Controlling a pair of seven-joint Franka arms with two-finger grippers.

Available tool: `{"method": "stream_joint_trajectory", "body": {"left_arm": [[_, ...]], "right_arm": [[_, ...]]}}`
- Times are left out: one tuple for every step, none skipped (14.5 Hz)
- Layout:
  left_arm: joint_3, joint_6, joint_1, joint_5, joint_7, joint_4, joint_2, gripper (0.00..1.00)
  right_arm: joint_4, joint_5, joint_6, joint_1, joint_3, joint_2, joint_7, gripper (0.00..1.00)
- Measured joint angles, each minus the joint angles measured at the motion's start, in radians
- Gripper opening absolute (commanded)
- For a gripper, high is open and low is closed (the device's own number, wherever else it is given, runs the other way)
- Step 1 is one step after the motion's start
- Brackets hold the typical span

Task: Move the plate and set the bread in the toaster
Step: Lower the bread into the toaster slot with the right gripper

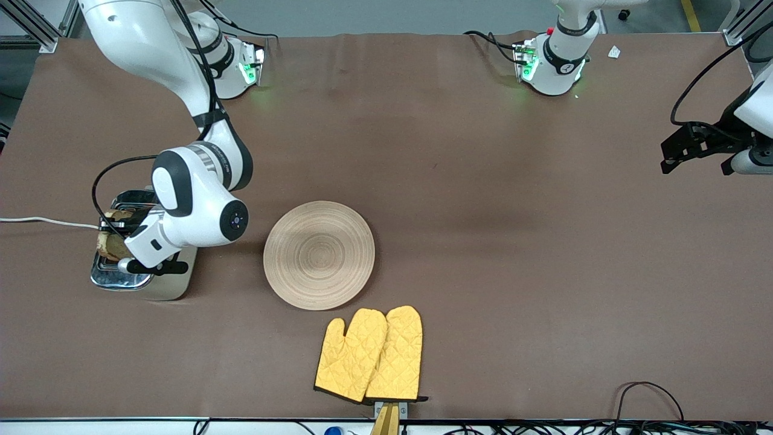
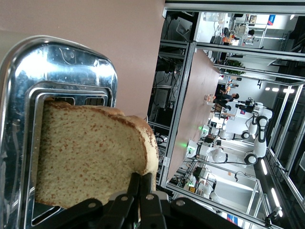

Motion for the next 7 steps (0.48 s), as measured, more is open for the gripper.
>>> {"method": "stream_joint_trajectory", "body": {"left_arm": [[0.0,0.0,0.0,0.0,0.0,0.0,0.0,1.0],[0.0,0.0,0.0,0.0,0.0,0.0,0.0,1.0],[0.0,0.0,0.0,0.0,0.0,0.0,0.0,1.0],[0.0,0.0,0.0,0.0,0.0,0.0,0.0,1.0],[0.0,0.0,0.0,0.0,0.0,0.0,0.0,1.0],[0.0,0.0,0.0,0.0,0.0,0.0,0.0,1.0],[0.0,0.0,0.0,0.0,0.0,0.0,0.0,1.0]], "right_arm": [[-0.003,0.003,0.005,-0.005,0.0,0.006,0.002,0.18],[-0.01,0.01,0.024,-0.009,0.0,0.01,0.003,0.27],[-0.016,0.025,0.044,-0.011,0.0,0.012,0.004,0.43],[-0.02,0.035,0.053,-0.011,0.0,0.013,0.005,0.57],[-0.02,0.04,0.057,-0.011,0.001,0.012,0.006,0.69],[-0.02,0.042,0.059,-0.011,0.002,0.012,0.006,0.77],[-0.019,0.046,0.063,-0.011,0.002,0.012,0.007,0.82]]}}
